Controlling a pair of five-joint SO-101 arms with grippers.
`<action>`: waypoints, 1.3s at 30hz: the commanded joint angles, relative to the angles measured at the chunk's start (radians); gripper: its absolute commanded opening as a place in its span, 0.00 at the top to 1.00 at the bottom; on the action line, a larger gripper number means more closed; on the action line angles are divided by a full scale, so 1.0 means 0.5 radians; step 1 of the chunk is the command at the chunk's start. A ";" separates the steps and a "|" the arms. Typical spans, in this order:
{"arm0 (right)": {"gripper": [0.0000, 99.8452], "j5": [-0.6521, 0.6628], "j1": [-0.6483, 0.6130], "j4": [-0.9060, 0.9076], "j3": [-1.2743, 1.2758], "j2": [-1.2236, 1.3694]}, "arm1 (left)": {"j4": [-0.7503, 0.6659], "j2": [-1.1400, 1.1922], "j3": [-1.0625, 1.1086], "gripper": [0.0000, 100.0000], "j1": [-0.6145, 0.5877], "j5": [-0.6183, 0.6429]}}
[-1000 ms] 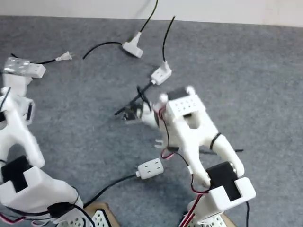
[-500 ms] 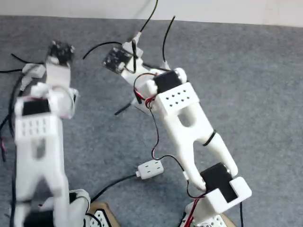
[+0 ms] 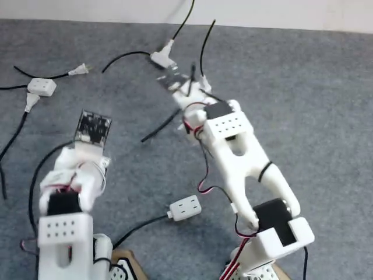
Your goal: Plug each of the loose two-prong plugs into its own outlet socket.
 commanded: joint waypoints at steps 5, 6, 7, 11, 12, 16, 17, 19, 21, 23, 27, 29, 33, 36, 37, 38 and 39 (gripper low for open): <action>0.99 -0.181 -0.124 0.124 0.023 -0.143 | -0.292 -0.809 0.477 0.85 0.210 -0.015; 0.99 -0.175 -0.176 0.137 0.054 -0.189 | -0.285 -0.895 0.526 0.85 0.226 -0.012; 0.99 -0.163 -0.238 0.143 0.094 -0.247 | -0.285 -0.987 0.575 0.85 0.235 -0.012; 0.99 -0.049 -0.489 0.137 0.318 -0.486 | -0.218 -1.241 0.695 0.85 0.229 -0.012; 0.99 -0.049 -0.529 0.130 0.361 -0.535 | -0.209 -1.250 0.707 0.85 0.229 -0.012; 0.99 -0.037 -0.615 0.137 0.471 -0.689 | -0.212 -1.226 0.717 0.85 0.241 -0.012; 0.99 -0.040 -0.621 0.143 0.489 -0.707 | -0.212 -1.226 0.717 0.85 0.256 -0.012; 0.99 -0.049 -0.646 0.146 0.523 -0.744 | -0.203 -1.223 0.723 0.85 0.302 -0.012; 0.99 -0.055 -0.695 0.180 0.542 -0.781 | -0.206 -1.220 0.735 0.85 0.327 -0.012; 0.99 -0.098 -0.747 0.226 0.535 -0.787 | -0.212 -1.223 0.741 0.85 0.333 -0.012; 0.99 -0.224 -0.717 0.186 0.542 -0.781 | -0.212 -1.226 0.729 0.85 0.336 -0.012; 0.99 -0.353 -0.618 0.133 0.551 -0.778 | -0.212 -1.226 0.717 0.85 0.336 -0.009; 0.99 -0.420 -0.474 0.066 0.615 -0.778 | -0.273 -1.226 0.591 0.85 0.336 0.209; 0.99 -0.420 -0.416 0.041 0.671 -0.778 | -0.325 -1.223 0.493 0.85 0.336 0.368; 0.99 -0.414 -0.391 0.026 0.686 -0.778 | -0.325 -1.223 0.468 0.85 0.336 0.390; 0.99 -0.414 -0.370 0.020 0.689 -0.778 | -0.325 -1.220 0.450 0.85 0.339 0.390; 0.99 -0.411 -0.354 0.020 0.695 -0.778 | -0.325 -1.214 0.437 0.85 0.348 0.387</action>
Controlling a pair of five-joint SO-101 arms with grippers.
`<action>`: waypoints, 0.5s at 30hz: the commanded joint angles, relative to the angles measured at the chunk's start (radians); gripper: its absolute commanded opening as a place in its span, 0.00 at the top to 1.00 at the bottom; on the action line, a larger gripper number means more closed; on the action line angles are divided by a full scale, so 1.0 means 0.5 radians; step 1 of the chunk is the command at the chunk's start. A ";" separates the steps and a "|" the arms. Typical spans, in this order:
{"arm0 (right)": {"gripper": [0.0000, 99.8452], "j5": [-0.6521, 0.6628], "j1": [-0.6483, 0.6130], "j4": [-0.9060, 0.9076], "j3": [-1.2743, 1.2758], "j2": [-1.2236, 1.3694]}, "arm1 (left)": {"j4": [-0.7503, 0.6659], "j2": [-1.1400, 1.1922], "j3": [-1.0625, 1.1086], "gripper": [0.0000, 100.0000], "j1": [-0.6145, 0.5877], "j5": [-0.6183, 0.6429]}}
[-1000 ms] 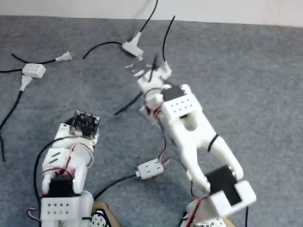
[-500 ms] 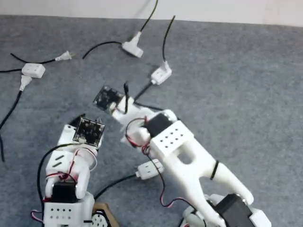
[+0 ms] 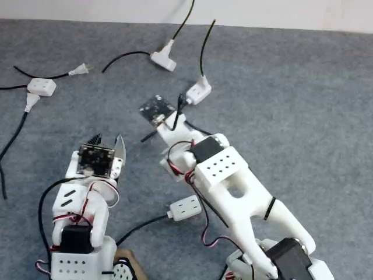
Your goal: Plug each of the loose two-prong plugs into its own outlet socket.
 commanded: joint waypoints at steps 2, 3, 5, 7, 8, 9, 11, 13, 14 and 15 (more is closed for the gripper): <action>0.99 -0.018 0.087 -0.041 -0.005 -0.084 | -0.049 -0.002 -0.130 0.85 0.087 0.040; 0.99 -0.018 0.084 -0.041 -0.005 -0.084 | -0.052 -0.002 -0.133 0.85 0.127 0.040; 0.99 -0.021 0.072 -0.041 -0.005 -0.084 | -0.092 0.002 -0.133 0.83 0.198 0.043; 0.99 -0.021 0.066 -0.041 -0.005 -0.084 | -0.138 0.032 -0.133 0.78 0.229 0.049; 0.99 -0.021 0.066 -0.041 -0.002 -0.081 | -0.163 0.087 -0.133 0.76 0.232 0.049; 0.99 -0.018 0.066 -0.041 -0.002 -0.081 | -0.196 0.176 -0.137 0.75 0.229 0.046; 0.99 -0.015 0.066 -0.038 -0.002 -0.081 | -0.279 0.434 -0.192 0.74 0.210 0.040; 0.99 -0.015 0.066 -0.038 0.002 -0.081 | -0.359 0.766 -0.327 0.74 0.183 0.043; 0.99 -0.015 0.066 -0.038 0.002 -0.081 | -0.390 0.953 -0.428 0.74 0.180 0.046; 0.99 -0.015 0.066 -0.038 0.002 -0.081 | -0.396 1.140 -0.548 0.74 0.180 0.052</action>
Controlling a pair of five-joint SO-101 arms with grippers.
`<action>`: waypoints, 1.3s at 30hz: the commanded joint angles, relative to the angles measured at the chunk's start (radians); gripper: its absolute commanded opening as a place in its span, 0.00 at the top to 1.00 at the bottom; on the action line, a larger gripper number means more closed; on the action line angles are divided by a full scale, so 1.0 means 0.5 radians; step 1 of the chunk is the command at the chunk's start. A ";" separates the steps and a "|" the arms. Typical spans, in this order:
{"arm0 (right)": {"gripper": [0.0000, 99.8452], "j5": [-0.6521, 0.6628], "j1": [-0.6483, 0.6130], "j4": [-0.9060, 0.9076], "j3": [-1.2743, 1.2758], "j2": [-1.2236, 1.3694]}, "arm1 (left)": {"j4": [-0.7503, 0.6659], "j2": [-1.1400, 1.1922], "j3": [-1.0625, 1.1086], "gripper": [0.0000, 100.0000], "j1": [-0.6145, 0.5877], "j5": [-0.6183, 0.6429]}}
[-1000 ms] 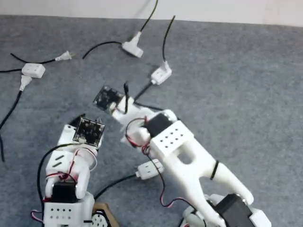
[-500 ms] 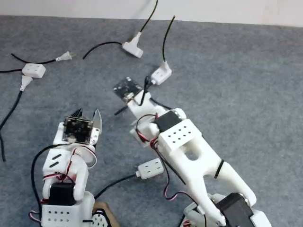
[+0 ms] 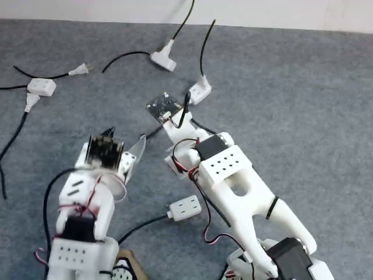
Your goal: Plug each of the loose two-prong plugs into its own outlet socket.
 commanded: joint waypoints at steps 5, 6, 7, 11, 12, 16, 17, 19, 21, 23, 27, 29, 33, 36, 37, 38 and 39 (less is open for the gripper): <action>0.99 -0.009 0.023 -0.026 -0.011 -0.081 | -0.098 1.254 -0.836 0.74 0.084 0.071; 0.99 -0.006 0.026 -0.026 -0.014 -0.081 | -0.092 1.330 -0.891 0.74 0.115 0.074; 0.99 -0.006 0.026 -0.026 -0.014 -0.081 | -0.071 1.373 -0.925 0.74 0.152 0.074; 0.99 -0.021 0.106 -0.026 -0.023 -0.087 | -0.052 1.386 -0.959 0.74 0.238 0.074; 0.99 -0.043 0.133 -0.032 -0.023 -0.094 | -0.052 1.386 -0.959 0.74 0.241 0.074; 0.99 -0.150 0.152 -0.109 0.020 -0.087 | -0.052 1.389 -0.953 0.74 0.241 0.074; 0.99 -0.163 0.133 -0.115 0.035 -0.100 | -0.052 1.392 -0.956 0.74 0.241 0.074; 0.99 -0.163 0.109 -0.115 0.035 -0.106 | -0.052 1.404 -0.950 0.74 0.247 0.074; 0.99 -0.147 0.060 -0.115 0.032 -0.106 | -0.049 1.407 -0.934 0.74 0.284 0.074; 0.99 -0.138 -0.014 -0.115 0.032 -0.106 | -0.021 1.404 -0.922 0.74 0.311 0.071; 0.99 -0.071 -0.140 -0.100 0.032 -0.109 | 0.000 1.404 -0.913 0.74 0.324 0.068; 0.99 -0.071 -0.155 -0.100 0.032 -0.109 | 0.009 1.404 -0.913 0.74 0.336 0.068; 0.99 -0.077 -0.149 -0.051 0.026 -0.109 | -0.003 1.407 -0.833 0.74 0.336 0.058; 0.99 -0.077 -0.146 0.002 -0.032 -0.109 | -0.006 1.404 -0.747 0.74 0.327 0.037; 0.99 -0.077 -0.130 0.020 -0.054 -0.109 | -0.006 1.404 -0.723 0.74 0.321 0.000; 0.99 -0.074 -0.115 0.044 -0.075 -0.109 | -0.009 1.404 -0.701 0.74 0.299 -0.021; 0.99 -0.074 -0.097 0.069 -0.100 -0.109 | -0.009 1.404 -0.680 0.74 0.272 -0.034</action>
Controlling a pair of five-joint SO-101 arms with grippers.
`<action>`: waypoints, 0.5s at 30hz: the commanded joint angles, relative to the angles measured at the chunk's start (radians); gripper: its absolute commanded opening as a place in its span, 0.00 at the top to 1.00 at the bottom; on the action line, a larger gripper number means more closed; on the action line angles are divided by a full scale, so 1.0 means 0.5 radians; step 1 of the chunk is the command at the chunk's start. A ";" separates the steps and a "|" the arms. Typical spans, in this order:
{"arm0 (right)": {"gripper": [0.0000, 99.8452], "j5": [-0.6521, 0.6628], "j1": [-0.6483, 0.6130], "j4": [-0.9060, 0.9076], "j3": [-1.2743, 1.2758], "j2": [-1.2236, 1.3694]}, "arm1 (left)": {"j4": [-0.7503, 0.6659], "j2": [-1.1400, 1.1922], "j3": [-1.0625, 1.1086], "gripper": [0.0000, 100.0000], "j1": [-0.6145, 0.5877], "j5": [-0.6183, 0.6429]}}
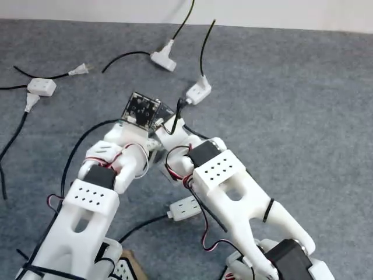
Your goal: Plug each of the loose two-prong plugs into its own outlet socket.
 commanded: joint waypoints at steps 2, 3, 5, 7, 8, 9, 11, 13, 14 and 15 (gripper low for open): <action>0.99 0.025 0.063 0.109 -0.195 -0.087 | 0.000 -0.002 0.054 0.74 -0.072 -0.064; 0.99 0.049 0.066 0.130 -0.216 -0.087 | -0.003 -0.002 0.066 0.74 -0.084 -0.064; 0.99 0.074 0.069 0.180 -0.265 -0.087 | -0.034 -0.002 0.100 0.74 -0.094 -0.068; 0.99 0.086 0.078 0.235 -0.327 -0.087 | -0.064 -0.002 0.127 0.74 -0.094 -0.068; 0.99 0.092 0.081 0.262 -0.361 -0.087 | -0.064 -0.011 0.130 0.74 -0.094 -0.071; 0.99 0.101 0.094 0.293 -0.397 -0.087 | -0.064 -0.014 0.130 0.74 -0.094 -0.089; 0.99 0.129 0.124 0.351 -0.468 -0.087 | -0.064 -0.014 0.133 0.74 -0.094 -0.098; 0.99 0.135 0.155 0.397 -0.542 -0.087 | -0.064 -0.005 0.137 0.74 -0.094 -0.098; 0.99 0.135 0.164 0.416 -0.569 -0.087 | -0.064 -0.005 0.137 0.74 -0.094 -0.098; 0.99 0.135 0.170 0.431 -0.600 -0.087 | -0.061 -0.005 0.137 0.74 -0.091 -0.098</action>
